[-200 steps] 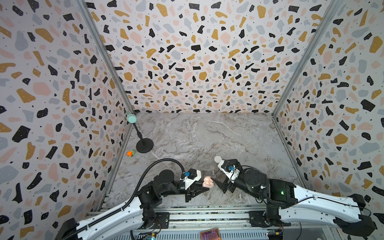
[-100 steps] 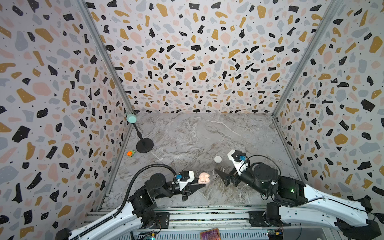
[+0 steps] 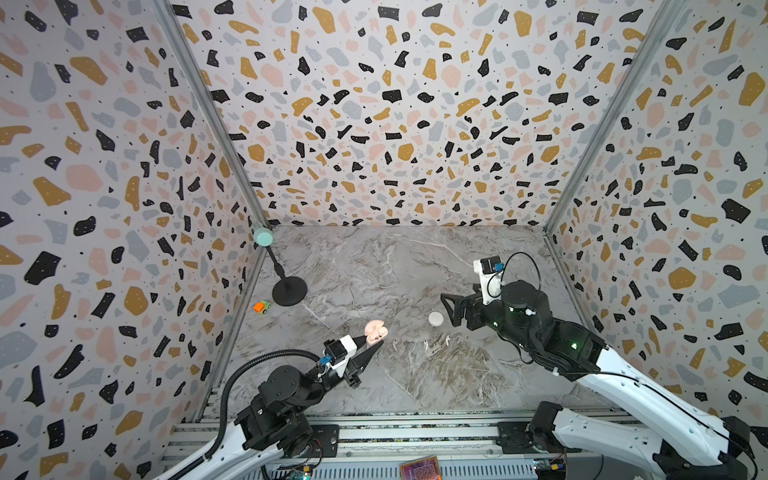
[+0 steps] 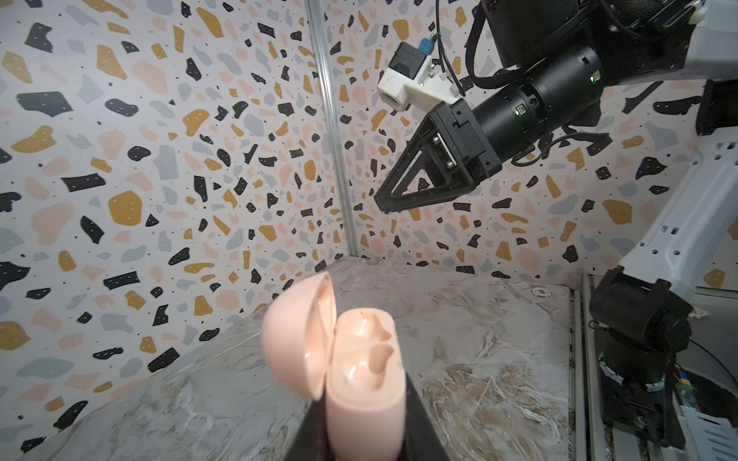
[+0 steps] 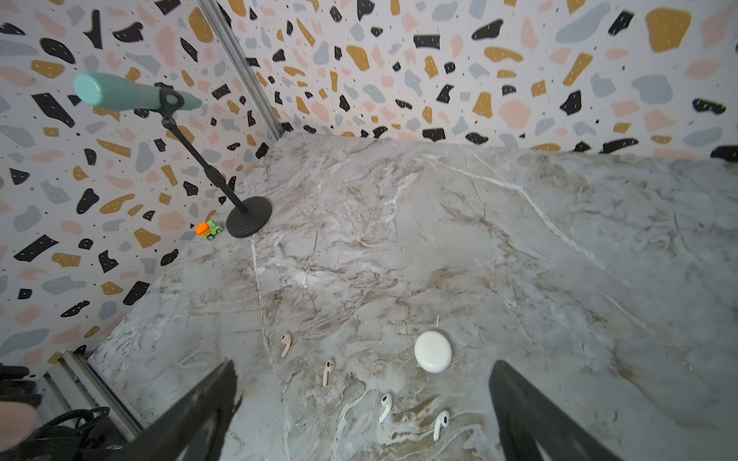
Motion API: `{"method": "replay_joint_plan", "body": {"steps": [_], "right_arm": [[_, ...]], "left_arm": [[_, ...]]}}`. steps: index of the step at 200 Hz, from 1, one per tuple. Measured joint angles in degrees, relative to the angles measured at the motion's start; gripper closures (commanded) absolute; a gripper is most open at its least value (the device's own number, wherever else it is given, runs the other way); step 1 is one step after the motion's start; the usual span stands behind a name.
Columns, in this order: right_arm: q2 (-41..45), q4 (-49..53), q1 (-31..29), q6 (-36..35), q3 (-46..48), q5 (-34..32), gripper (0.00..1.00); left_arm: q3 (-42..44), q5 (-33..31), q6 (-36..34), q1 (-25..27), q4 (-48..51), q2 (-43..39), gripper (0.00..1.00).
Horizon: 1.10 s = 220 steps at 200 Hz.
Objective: Insert the wireless bluetooth earbuds into the charging case
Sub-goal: 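Move the right gripper over the pink earbuds while the left raises the open case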
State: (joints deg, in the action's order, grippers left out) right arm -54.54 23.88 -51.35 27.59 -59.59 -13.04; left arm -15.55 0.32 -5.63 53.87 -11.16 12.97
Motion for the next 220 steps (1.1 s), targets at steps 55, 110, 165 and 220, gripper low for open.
{"method": "replay_joint_plan", "body": {"steps": [55, 110, 165, 220], "right_arm": [[-8.81, 6.21, 0.02, 10.86, -1.44, -1.18, 0.00], [-12.74, 6.01, -0.63, 19.21, 0.76, 0.39, 0.11], [-23.12, 4.46, -5.92, 21.42, 0.61, 1.97, 0.20], [-33.09, 0.28, -8.87, 20.52, -1.14, 5.92, 0.33]], "left_arm": [[2.67, -7.04, -1.60, 0.00, -0.98, -3.50, 1.00], [2.69, -13.46, -2.73, 0.00, -1.68, -5.03, 1.00], [2.89, -15.91, -3.04, 0.00, -2.05, -5.03, 1.00], [2.89, -17.38, -4.09, 0.00, -2.14, -6.10, 1.00]]}}
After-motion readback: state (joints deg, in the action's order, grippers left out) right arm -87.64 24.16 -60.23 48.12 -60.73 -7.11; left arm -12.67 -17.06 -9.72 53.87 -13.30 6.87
